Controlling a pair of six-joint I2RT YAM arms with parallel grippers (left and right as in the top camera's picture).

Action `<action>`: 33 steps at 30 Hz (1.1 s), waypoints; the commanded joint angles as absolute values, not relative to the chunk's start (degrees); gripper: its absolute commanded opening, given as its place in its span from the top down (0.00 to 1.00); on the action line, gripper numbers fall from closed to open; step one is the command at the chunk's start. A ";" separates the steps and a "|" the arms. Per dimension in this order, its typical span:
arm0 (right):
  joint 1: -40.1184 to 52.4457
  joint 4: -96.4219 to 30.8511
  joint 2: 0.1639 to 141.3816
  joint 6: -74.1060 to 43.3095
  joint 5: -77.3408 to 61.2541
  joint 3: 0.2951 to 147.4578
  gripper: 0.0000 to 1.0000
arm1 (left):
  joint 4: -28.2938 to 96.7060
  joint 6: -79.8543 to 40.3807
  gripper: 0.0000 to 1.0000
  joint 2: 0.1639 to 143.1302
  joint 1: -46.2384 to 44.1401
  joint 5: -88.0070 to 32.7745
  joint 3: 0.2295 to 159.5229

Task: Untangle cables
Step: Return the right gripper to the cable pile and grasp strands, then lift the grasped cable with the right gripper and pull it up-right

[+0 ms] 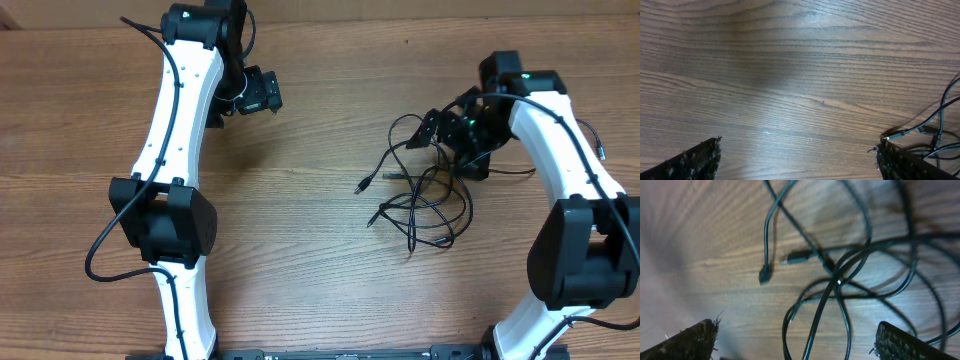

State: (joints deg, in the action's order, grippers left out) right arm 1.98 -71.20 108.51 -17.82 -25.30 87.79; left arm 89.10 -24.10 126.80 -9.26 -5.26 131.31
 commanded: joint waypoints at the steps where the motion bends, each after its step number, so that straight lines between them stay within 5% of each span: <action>1: 3.84 -71.61 108.57 -17.89 -25.58 85.47 0.00 | 89.08 -24.47 0.00 127.24 -9.02 -4.45 132.38; 9: 7.33 -72.36 108.57 -18.02 -25.61 82.32 0.01 | 89.08 -24.47 0.00 127.24 -9.02 -4.45 132.38; 18: 8.25 -73.80 108.57 -18.02 -25.58 79.15 0.20 | 89.08 -24.47 0.00 127.24 -9.02 -4.45 132.38; 26: 8.25 -72.51 108.57 -18.26 -26.68 79.00 0.69 | 89.08 -24.47 0.00 127.24 -9.02 -4.45 132.38; 28: 8.25 -72.49 108.57 -18.26 -27.14 79.00 0.95 | 89.08 -24.47 0.01 127.24 -9.02 -4.45 132.38; 33: 8.25 -72.86 108.57 -18.24 -28.01 79.05 0.96 | 89.08 -24.47 0.00 127.24 -9.02 -4.45 132.38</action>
State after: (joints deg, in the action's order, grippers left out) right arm 7.97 -72.93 108.51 -18.24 -26.63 79.35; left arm 89.10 -24.08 126.80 -9.26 -5.26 131.31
